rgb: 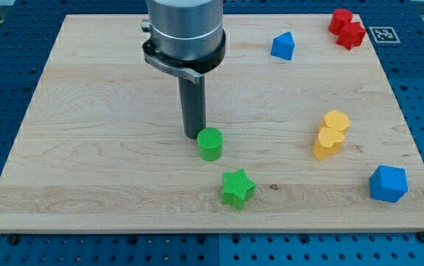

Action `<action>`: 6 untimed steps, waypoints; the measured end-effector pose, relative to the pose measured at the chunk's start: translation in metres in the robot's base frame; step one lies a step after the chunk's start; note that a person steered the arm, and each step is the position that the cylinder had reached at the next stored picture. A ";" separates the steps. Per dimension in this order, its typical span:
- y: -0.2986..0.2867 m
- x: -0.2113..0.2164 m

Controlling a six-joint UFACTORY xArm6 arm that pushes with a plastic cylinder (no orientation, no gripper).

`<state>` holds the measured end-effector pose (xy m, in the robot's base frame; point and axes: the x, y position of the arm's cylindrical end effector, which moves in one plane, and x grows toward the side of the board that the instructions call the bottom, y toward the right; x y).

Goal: Push the green circle above the green star

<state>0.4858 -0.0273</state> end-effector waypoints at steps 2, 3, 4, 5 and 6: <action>0.026 0.023; 0.036 0.028; 0.042 0.002; 0.076 -0.043; 0.104 -0.077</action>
